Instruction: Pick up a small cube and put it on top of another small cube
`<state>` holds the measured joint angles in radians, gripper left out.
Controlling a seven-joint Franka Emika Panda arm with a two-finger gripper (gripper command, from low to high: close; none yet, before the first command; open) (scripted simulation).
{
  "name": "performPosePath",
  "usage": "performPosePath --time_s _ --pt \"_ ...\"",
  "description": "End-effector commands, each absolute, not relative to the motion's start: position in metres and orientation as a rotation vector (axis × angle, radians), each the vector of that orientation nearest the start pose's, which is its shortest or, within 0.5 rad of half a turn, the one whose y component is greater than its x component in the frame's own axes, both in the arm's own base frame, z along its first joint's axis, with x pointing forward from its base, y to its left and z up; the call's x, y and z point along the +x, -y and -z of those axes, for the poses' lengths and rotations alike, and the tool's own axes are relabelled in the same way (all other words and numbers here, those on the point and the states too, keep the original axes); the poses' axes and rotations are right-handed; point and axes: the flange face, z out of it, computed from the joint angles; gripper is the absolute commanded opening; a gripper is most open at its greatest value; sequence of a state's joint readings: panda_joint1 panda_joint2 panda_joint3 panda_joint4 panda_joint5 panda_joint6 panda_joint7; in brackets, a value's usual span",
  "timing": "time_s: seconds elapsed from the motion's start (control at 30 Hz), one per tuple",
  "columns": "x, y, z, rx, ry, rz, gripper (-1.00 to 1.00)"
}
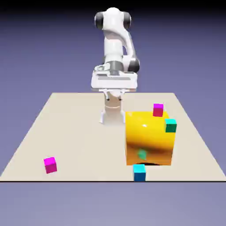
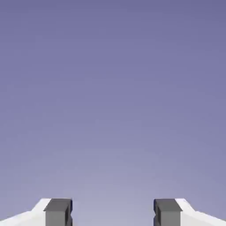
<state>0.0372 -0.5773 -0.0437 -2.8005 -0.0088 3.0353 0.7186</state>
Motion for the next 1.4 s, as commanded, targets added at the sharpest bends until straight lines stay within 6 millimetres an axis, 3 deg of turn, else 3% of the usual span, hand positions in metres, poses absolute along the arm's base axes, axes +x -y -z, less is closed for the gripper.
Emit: performPosePath --time_s 0.0,0.37,0.7,1.03,1.37 --pt "0.391 0.008 -0.471 -2.466 -0.918 1.065 0.00" --pt "0.395 0.086 -0.512 -2.388 -0.801 1.158 0.00" --pt "0.399 0.168 -0.506 -2.348 -0.736 1.190 0.00" --pt "0.405 0.246 -0.455 -2.358 -0.693 1.162 0.00" --pt "0.409 0.308 -0.360 -2.423 -0.645 1.065 0.00"
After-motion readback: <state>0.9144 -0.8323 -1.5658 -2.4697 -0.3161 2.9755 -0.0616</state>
